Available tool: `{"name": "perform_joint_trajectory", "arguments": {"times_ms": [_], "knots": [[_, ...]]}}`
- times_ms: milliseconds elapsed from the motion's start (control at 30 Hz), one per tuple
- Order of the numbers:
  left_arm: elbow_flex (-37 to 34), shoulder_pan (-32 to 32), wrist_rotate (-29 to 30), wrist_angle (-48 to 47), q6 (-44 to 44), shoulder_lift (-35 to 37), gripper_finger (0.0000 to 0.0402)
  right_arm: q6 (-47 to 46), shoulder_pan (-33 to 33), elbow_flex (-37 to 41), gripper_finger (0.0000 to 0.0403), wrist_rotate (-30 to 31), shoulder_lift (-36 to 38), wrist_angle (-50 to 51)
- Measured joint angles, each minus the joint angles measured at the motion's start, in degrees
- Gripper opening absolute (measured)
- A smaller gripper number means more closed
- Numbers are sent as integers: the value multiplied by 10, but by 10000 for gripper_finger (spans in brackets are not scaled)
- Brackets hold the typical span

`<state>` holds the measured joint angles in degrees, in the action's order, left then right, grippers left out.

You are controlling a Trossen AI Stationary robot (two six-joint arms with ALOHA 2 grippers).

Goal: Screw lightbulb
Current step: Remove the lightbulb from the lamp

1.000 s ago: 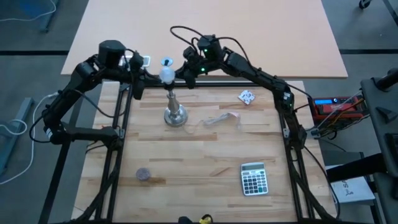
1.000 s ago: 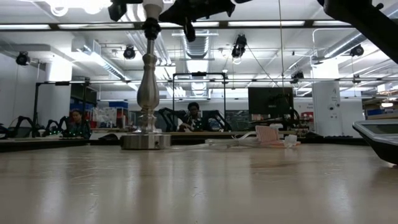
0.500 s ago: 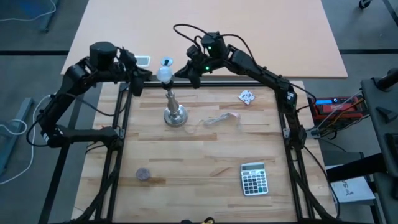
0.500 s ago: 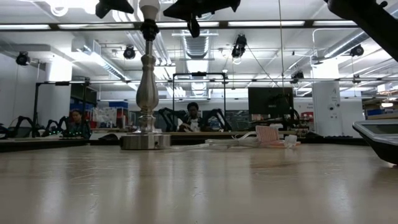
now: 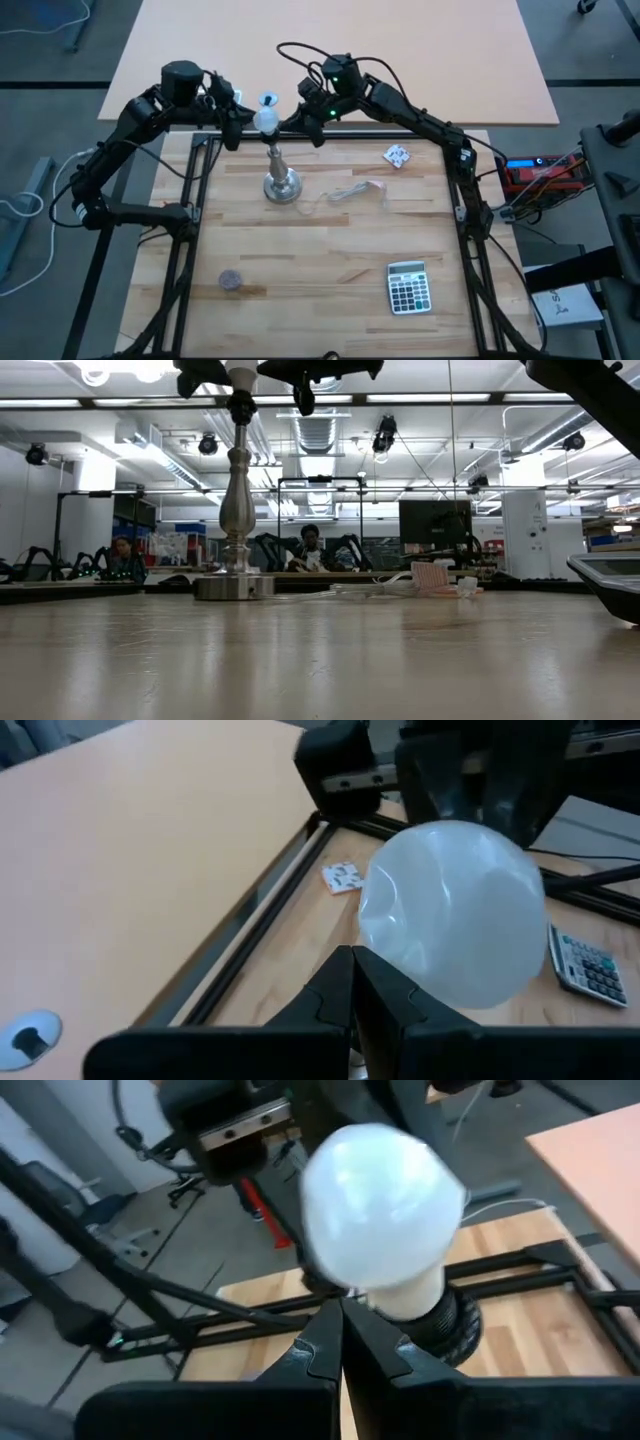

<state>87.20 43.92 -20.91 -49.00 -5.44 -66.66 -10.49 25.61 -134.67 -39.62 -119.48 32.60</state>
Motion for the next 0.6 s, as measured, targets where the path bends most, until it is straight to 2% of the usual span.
{"name": "perform_joint_trajectory", "arguments": {"times_ms": [133, 333, 533, 600], "knots": [[0, 1, -7, -1, 4, -3, 0, 11, 0, 0, 0, 42, 0, -4], [0, 0, -12, -3, 17, 3, 0, 12, 3, 0, 0, 55, 0, -6], [0, 0, -92, -1, 30, 7, 0, 22, 6, 0, 0, 103, 0, -10], [0, 0, -83, -1, 32, 7, 0, 21, 9, 0, 0, 105, 0, -12]]}}
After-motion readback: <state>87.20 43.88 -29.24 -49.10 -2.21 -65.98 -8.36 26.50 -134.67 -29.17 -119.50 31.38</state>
